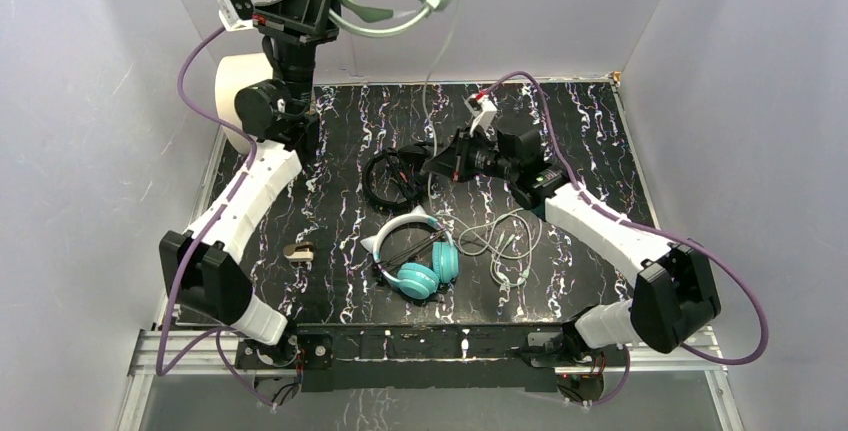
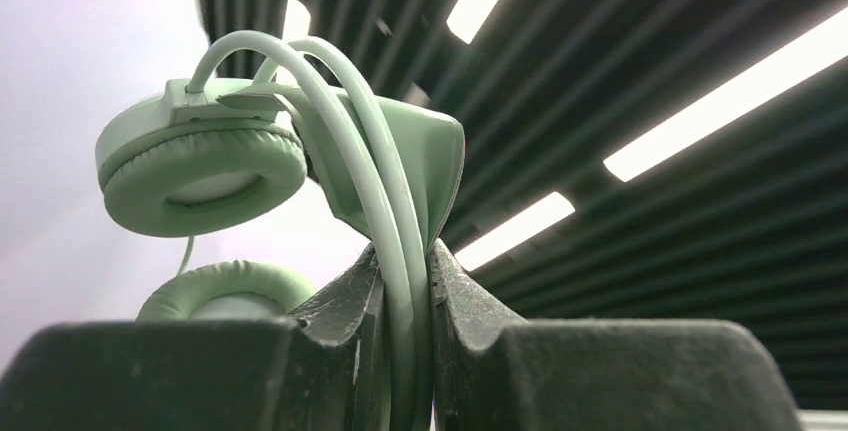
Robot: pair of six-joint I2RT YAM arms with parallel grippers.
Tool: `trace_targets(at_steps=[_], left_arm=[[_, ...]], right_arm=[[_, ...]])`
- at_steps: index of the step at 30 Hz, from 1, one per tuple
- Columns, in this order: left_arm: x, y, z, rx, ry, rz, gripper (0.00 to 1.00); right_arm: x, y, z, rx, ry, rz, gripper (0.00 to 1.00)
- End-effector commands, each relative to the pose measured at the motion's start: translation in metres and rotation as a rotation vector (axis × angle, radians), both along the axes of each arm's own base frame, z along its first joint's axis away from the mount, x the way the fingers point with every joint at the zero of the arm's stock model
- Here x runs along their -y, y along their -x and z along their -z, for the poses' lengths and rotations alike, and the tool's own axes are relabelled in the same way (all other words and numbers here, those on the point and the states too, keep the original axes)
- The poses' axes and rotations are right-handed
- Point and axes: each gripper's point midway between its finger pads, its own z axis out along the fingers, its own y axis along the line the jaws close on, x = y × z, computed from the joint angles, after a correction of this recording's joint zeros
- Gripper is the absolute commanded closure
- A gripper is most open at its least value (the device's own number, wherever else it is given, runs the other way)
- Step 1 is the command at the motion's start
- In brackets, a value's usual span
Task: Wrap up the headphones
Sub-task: Wrap the headphones cable around the headphones.
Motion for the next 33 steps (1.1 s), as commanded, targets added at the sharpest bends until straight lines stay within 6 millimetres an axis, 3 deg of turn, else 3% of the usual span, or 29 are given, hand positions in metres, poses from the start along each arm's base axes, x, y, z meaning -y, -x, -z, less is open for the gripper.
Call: trace_targets(at_steps=[1, 4, 8, 11, 14, 18, 22, 28, 33], left_arm=[[-0.046, 0.006, -0.026, 0.032, 0.227, -0.232, 1.0], [-0.038, -0.009, -0.016, -0.018, 0.273, -0.232, 1.0], [-0.023, -0.015, -0.011, -0.018, 0.261, -0.208, 1.0], [-0.011, -0.017, 0.001, -0.041, 0.248, -0.194, 1.0], [-0.002, -0.019, 0.01, -0.05, 0.211, -0.227, 1.0], [0.001, -0.022, 0.013, -0.026, 0.172, -0.303, 1.0], [0.005, -0.03, 0.023, -0.025, 0.102, -0.398, 1.0], [0.021, -0.041, 0.031, 0.018, -0.037, -0.522, 1.0], [0.05, -0.049, 0.047, 0.071, -0.274, -0.607, 1.0]], right_arm=[[-0.003, 0.01, -0.004, 0.042, 0.149, -0.017, 1.0], [-0.009, 0.004, 0.021, -0.031, 0.263, -0.039, 1.0], [-0.012, -0.005, 0.037, -0.073, 0.352, -0.049, 1.0], [-0.02, -0.012, 0.034, -0.055, 0.392, -0.053, 1.0], [-0.04, -0.008, 0.016, -0.012, 0.376, -0.1, 1.0], [-0.062, 0.028, 0.002, 0.043, 0.347, -0.215, 1.0], [-0.07, 0.083, -0.015, 0.098, 0.281, -0.322, 1.0], [-0.036, 0.122, -0.034, 0.12, 0.295, -0.329, 1.0], [0.011, 0.132, -0.076, 0.203, 0.316, -0.232, 1.0]])
